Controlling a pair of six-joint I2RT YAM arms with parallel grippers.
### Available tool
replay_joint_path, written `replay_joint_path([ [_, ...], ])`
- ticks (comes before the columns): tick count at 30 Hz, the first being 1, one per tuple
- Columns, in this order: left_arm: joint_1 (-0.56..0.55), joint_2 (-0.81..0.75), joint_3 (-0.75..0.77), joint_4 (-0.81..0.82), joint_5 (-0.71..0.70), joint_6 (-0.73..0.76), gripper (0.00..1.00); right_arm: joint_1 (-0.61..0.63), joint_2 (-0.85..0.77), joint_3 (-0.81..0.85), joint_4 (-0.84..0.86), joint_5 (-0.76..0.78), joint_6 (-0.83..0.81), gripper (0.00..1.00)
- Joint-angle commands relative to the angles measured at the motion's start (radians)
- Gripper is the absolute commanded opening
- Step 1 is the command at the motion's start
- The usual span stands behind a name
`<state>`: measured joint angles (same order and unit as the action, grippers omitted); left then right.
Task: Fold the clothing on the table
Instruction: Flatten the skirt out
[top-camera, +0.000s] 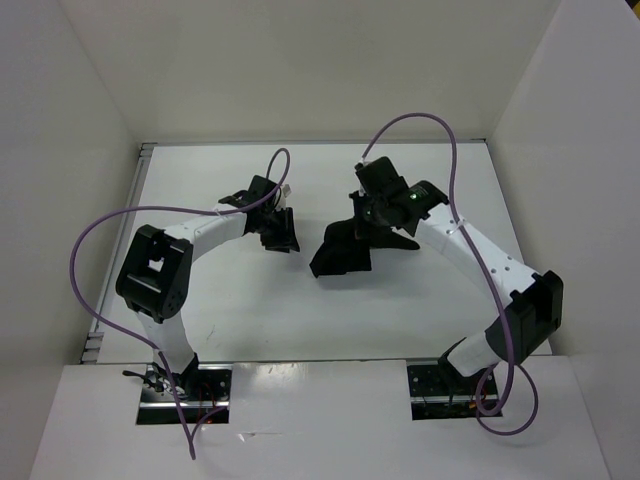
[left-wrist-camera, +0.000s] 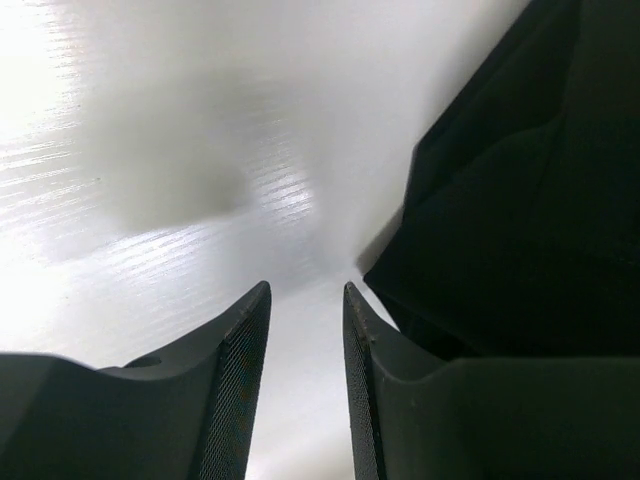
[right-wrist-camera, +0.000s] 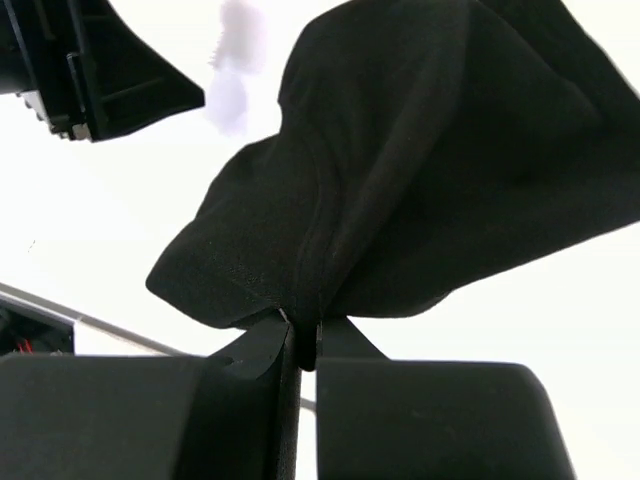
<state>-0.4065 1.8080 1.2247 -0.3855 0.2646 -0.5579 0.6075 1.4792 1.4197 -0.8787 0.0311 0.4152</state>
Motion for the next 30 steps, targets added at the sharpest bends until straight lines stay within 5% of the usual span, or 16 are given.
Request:
replay_joint_path([
  [1,-0.002,-0.041,0.013,0.02,0.019,-0.008,0.42,-0.008,-0.024,0.074,-0.028,-0.022,-0.045,0.0],
  [7,-0.002,-0.041,0.013,0.02,0.019,0.001,0.42,-0.044,0.137,0.074,0.231,-0.013,-0.015,0.01],
  [10,-0.002,-0.041,0.013,0.011,0.019,0.01,0.42,-0.095,0.208,0.074,0.408,-0.062,-0.006,0.15],
  [11,-0.002,-0.041,0.013,0.001,0.019,0.01,0.42,-0.118,0.231,0.09,0.424,-0.124,-0.006,0.4],
  [15,-0.002,-0.052,-0.005,0.0,0.01,0.01,0.42,-0.13,0.248,0.113,0.476,-0.181,-0.016,0.51],
  [20,0.008,-0.062,-0.005,0.01,-0.002,0.019,0.42,-0.13,0.07,0.001,0.551,-0.09,-0.016,0.65],
  [30,0.026,0.054,0.129,0.008,0.044,0.03,0.42,-0.066,0.252,0.068,0.311,-0.03,-0.257,0.64],
])
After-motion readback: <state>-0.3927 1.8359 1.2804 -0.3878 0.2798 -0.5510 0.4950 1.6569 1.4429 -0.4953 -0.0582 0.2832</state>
